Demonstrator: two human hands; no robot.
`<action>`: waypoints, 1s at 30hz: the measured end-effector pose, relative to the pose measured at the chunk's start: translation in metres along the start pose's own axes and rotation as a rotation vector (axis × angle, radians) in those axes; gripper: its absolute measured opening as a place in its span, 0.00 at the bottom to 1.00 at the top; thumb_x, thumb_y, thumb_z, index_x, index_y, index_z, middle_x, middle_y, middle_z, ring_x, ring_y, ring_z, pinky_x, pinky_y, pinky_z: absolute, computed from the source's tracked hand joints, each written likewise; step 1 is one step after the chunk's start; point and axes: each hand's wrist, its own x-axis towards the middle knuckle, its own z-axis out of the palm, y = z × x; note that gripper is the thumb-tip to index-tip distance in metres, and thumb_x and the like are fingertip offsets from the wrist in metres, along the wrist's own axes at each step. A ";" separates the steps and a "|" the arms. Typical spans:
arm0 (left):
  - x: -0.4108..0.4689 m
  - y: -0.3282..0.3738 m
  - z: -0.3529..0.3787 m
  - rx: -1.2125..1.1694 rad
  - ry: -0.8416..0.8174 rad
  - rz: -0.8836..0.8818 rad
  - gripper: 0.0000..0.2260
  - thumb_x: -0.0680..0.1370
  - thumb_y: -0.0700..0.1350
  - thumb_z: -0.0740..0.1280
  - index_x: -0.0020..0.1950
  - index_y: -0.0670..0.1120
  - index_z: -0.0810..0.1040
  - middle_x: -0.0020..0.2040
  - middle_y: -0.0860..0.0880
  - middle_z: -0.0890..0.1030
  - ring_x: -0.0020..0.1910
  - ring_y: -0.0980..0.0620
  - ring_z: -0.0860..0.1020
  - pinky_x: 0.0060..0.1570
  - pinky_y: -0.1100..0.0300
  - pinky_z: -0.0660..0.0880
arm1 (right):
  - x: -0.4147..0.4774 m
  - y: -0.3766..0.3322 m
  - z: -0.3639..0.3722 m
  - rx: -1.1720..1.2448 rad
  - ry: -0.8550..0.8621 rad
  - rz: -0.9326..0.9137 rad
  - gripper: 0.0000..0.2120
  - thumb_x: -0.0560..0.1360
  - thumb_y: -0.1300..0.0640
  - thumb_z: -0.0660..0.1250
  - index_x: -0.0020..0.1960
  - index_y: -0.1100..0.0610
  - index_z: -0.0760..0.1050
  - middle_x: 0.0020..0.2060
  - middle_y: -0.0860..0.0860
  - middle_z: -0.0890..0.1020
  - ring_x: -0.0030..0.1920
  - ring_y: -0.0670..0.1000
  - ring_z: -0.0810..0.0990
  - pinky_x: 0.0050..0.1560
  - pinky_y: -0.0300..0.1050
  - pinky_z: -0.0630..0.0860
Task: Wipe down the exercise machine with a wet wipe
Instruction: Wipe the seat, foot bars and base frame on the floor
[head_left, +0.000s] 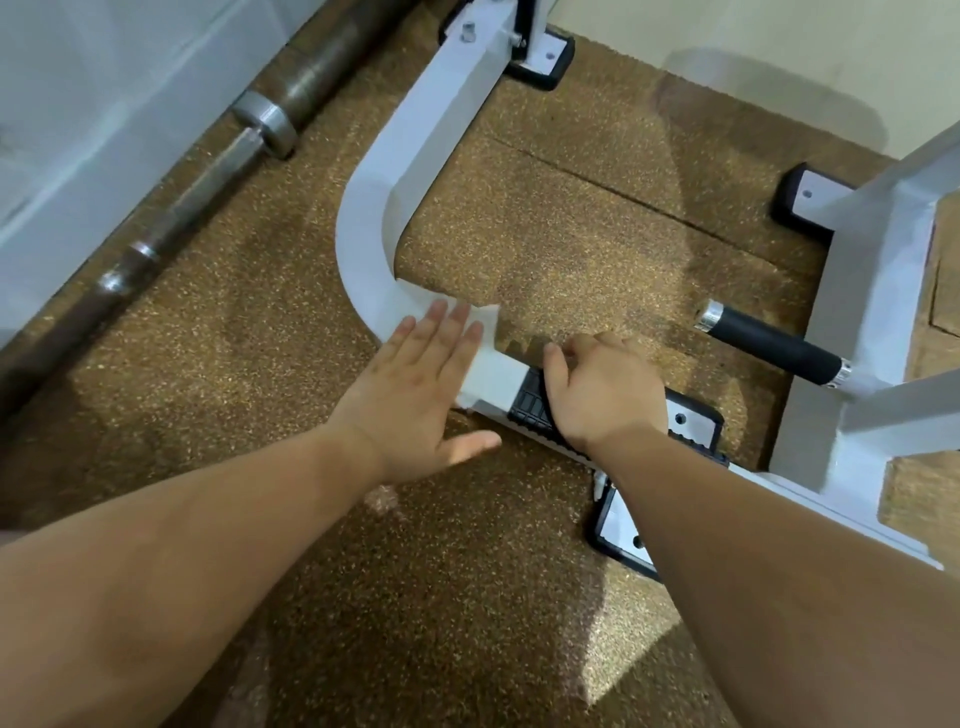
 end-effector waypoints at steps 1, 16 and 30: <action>0.001 0.000 -0.001 -0.019 0.003 -0.027 0.49 0.74 0.77 0.40 0.79 0.43 0.28 0.79 0.42 0.26 0.77 0.44 0.26 0.80 0.43 0.38 | 0.000 0.000 0.000 -0.001 -0.003 0.000 0.25 0.84 0.40 0.49 0.60 0.55 0.79 0.55 0.56 0.80 0.59 0.60 0.74 0.56 0.55 0.72; 0.000 0.014 -0.006 0.012 -0.088 0.011 0.52 0.72 0.80 0.38 0.76 0.41 0.24 0.76 0.42 0.21 0.75 0.43 0.22 0.78 0.42 0.34 | -0.002 0.001 -0.002 0.043 -0.008 -0.003 0.23 0.85 0.44 0.50 0.57 0.57 0.78 0.53 0.57 0.80 0.59 0.60 0.73 0.54 0.54 0.72; -0.003 0.010 -0.006 0.010 -0.098 -0.026 0.52 0.71 0.79 0.33 0.77 0.39 0.25 0.76 0.40 0.22 0.75 0.41 0.23 0.78 0.41 0.35 | -0.001 0.001 -0.001 0.025 -0.007 -0.020 0.23 0.85 0.44 0.49 0.58 0.56 0.78 0.53 0.56 0.80 0.58 0.60 0.74 0.51 0.53 0.70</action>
